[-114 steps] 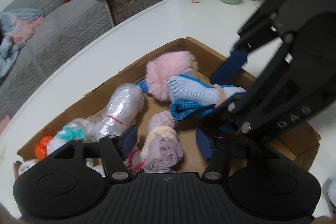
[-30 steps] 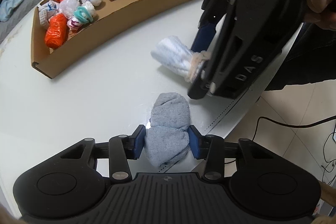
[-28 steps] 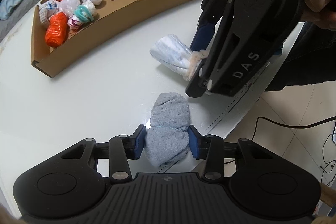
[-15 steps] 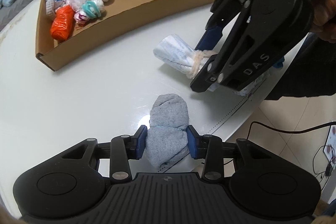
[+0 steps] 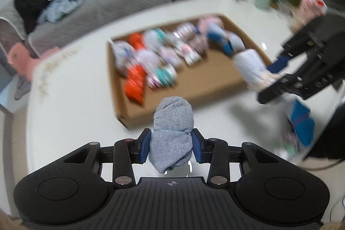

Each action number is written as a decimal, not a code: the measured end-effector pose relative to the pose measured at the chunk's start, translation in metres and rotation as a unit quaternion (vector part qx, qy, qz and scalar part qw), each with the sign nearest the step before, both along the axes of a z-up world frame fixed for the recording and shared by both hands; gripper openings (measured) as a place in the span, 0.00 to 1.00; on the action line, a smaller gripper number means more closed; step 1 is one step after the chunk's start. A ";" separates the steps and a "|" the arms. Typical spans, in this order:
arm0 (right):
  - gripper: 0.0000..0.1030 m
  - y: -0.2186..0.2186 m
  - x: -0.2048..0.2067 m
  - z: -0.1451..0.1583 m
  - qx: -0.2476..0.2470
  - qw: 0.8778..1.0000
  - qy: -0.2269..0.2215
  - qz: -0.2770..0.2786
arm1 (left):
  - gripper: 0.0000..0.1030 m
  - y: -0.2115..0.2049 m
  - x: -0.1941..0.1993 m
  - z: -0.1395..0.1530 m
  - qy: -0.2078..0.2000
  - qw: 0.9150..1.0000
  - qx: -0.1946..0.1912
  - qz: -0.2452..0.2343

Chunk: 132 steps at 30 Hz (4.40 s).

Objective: Organize objects
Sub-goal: 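Grasp the grey sock with the left gripper while the right grasps the white rolled bundle, then lower the grey sock and white bundle into the tray and open both grippers, then move both grippers toward the blue sock and pink-white patterned bundle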

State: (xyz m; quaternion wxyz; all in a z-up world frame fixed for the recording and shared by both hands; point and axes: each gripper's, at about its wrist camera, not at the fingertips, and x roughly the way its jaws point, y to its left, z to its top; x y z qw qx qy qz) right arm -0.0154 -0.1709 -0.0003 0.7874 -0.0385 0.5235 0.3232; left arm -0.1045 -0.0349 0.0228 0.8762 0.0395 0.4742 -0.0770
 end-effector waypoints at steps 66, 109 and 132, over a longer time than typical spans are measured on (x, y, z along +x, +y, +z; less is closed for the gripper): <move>0.35 0.040 0.098 -0.054 -0.016 1.000 0.002 0.019 | 0.48 0.000 0.126 -0.097 0.063 0.998 0.003 -0.025; 0.52 0.045 0.096 -0.031 0.005 1.000 -0.025 0.005 | 0.83 0.015 0.086 -0.046 0.060 0.997 0.012 0.041; 0.82 -0.118 -0.107 -0.007 0.022 0.952 -0.016 -0.304 | 0.85 -0.160 -0.055 -0.027 -0.012 0.962 -0.033 -0.270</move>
